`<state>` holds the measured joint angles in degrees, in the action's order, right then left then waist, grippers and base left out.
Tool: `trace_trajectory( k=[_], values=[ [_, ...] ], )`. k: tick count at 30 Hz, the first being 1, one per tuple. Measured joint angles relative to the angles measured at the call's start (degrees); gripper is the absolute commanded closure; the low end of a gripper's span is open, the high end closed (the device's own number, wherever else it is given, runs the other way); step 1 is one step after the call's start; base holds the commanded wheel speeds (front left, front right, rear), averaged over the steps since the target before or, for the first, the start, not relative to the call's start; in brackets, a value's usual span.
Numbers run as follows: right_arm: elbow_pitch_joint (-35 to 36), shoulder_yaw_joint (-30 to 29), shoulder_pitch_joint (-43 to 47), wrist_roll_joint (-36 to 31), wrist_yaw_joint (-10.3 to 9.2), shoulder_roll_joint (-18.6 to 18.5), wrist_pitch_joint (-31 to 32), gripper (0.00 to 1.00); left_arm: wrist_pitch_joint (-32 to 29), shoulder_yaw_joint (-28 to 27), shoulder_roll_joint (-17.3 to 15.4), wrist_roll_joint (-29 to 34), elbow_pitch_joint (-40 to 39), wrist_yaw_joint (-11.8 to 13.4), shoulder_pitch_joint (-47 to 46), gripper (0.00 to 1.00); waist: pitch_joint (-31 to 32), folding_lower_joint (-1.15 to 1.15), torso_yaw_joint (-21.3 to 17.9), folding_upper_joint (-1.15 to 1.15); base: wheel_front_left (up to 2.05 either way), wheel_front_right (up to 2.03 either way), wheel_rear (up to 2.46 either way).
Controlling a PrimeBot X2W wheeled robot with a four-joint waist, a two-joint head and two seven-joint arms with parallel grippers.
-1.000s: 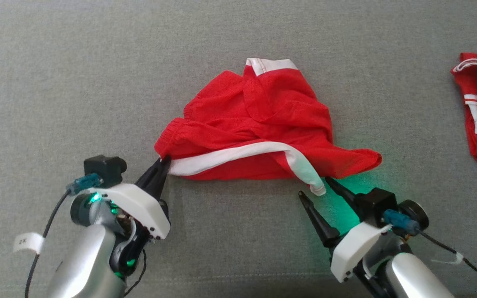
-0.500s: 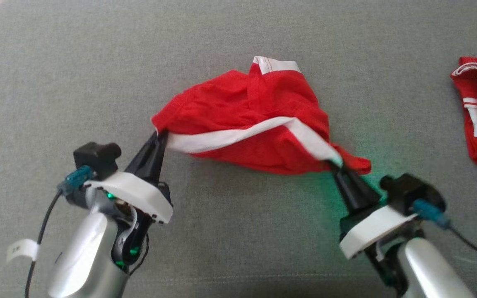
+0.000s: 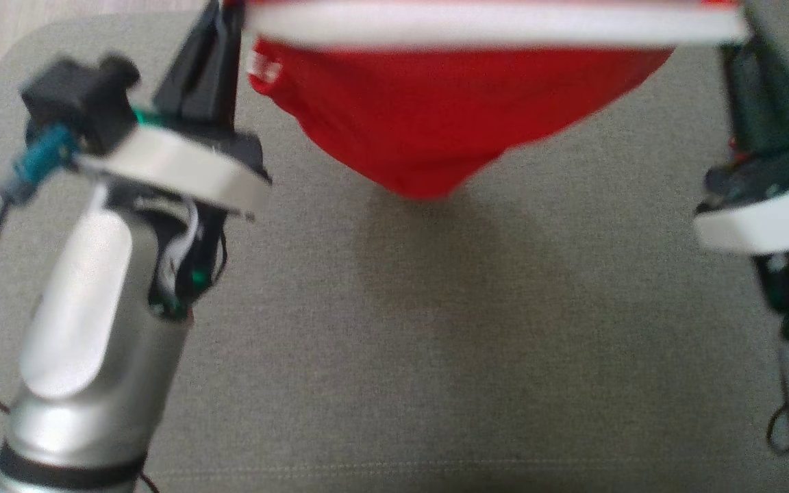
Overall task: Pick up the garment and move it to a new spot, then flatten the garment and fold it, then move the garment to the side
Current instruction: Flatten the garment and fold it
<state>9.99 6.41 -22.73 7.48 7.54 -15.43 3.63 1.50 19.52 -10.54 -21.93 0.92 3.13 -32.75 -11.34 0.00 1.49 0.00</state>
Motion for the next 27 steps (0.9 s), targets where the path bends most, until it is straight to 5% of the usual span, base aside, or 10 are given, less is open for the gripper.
trace_trajectory(
  k=[9, 27],
  values=[
    [2.3, -2.1, -9.5, 0.1, 0.00, -1.6, 2.8, 1.00, -4.5, -0.8, 0.4, -0.9, 3.7, 0.1, -11.3, 1.00, 1.6, 0.00, 0.2, 0.00, 0.00, 0.00, 0.00],
    [-3.7, 0.0, -15.7, 2.7, 0.00, -2.2, 5.3, 1.00, -5.7, -0.7, 1.5, -3.1, 13.0, -1.9, -17.2, 1.00, -2.4, 0.00, 0.5, 0.00, 0.00, 0.00, 0.00]
  ],
)
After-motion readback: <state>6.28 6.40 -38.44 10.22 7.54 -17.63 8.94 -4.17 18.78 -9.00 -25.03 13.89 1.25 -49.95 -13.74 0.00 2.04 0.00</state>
